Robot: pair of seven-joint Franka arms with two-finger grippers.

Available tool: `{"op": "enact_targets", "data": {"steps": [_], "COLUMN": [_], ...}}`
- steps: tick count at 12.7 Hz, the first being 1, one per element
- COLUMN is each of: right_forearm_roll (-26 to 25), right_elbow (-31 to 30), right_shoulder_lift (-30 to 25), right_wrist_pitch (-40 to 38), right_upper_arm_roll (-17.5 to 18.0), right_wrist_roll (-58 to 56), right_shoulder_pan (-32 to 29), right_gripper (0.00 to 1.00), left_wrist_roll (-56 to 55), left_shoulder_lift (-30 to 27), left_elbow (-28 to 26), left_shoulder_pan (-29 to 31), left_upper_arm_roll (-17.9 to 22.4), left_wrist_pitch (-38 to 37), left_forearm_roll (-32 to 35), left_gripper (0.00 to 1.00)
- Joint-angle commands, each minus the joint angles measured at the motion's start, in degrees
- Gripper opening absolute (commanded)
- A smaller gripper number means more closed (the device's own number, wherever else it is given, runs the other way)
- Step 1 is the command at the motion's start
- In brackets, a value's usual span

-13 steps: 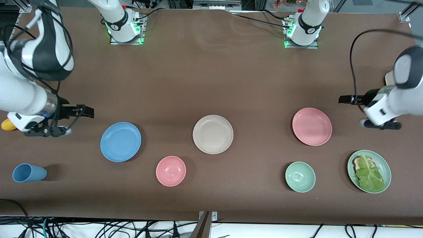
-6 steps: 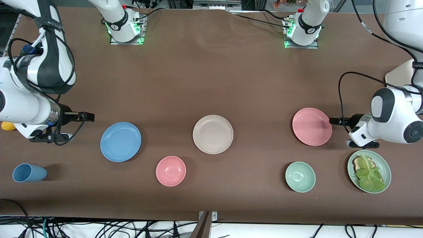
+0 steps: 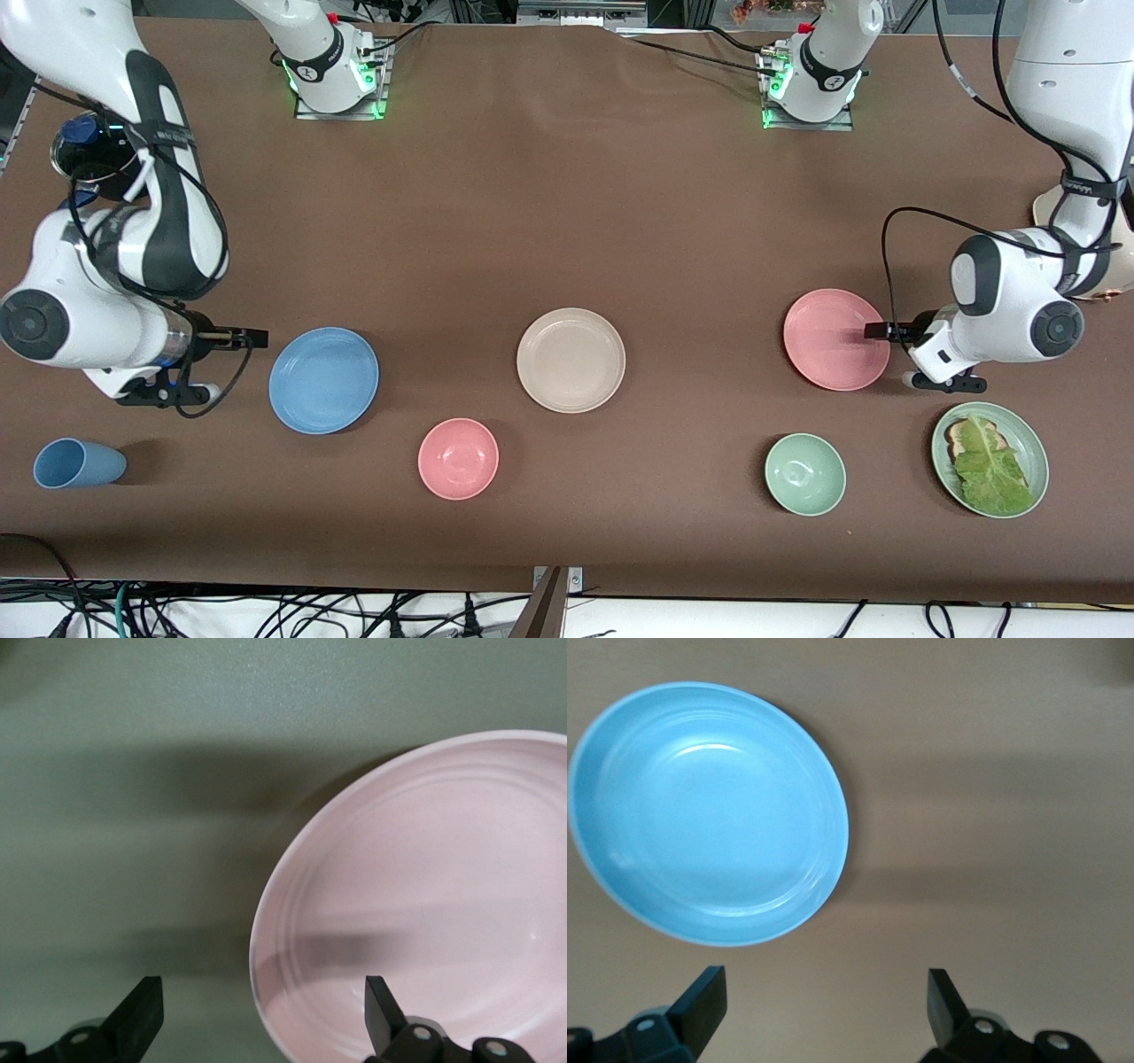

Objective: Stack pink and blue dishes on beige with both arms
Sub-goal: 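Grasp the pink plate rim with the left gripper and carry it toward the beige plate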

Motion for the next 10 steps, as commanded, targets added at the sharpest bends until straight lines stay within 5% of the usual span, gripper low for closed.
{"op": "enact_targets", "data": {"steps": [1, 3, 7, 10], "right_forearm_roll": [0.34, 0.34, 0.51, 0.69], "right_elbow": [-1.54, -3.91, -6.47, -6.56], "right_shoulder_lift": [3.44, 5.47, 6.44, 6.53], "right_wrist_pitch": [6.49, 13.69, 19.96, 19.97], "right_upper_arm_roll": [0.30, 0.21, 0.39, 0.48], "right_wrist_roll": [-0.89, -1.15, -2.56, -2.47], "right_shoulder_pan": [-0.39, -0.56, -1.27, -1.36], "right_gripper": [0.99, 0.99, 0.95, 0.74], "left_wrist_roll": [0.02, -1.73, -4.37, -8.40], "left_shoulder_lift": [-2.33, -2.07, -1.81, -1.80], "left_elbow": [-3.63, -3.11, -2.58, -0.92], "left_shoulder_pan": [0.18, 0.00, -0.97, -2.98], "left_upper_arm_roll": [-0.23, -0.23, -0.31, -0.58], "left_wrist_pitch": [2.74, 2.22, 2.12, 0.02], "left_forearm_roll": [0.28, 0.18, 0.27, 0.18], "left_gripper": [0.60, 0.00, 0.00, 0.00]}}
